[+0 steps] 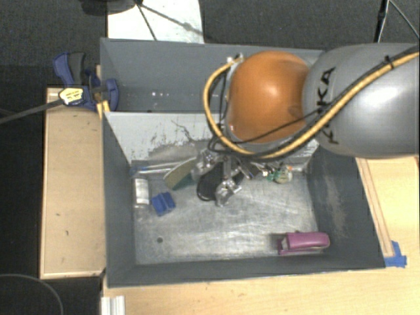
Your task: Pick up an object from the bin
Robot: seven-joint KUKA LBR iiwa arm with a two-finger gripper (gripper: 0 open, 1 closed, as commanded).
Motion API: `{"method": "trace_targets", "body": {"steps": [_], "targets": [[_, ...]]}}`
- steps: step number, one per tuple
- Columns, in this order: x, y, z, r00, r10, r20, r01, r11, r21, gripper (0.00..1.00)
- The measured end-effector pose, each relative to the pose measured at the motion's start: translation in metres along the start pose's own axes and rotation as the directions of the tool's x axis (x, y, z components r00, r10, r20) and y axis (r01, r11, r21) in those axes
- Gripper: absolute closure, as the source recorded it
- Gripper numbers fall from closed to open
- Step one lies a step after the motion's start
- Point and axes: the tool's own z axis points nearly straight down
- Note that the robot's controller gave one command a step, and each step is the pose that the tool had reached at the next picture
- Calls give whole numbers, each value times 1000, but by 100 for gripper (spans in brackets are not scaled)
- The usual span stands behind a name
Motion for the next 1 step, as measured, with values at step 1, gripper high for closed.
{"method": "trace_targets", "body": {"steps": [1], "targets": [[-5,-11,-59,927,-376,-1,376,927,-1,100]]}}
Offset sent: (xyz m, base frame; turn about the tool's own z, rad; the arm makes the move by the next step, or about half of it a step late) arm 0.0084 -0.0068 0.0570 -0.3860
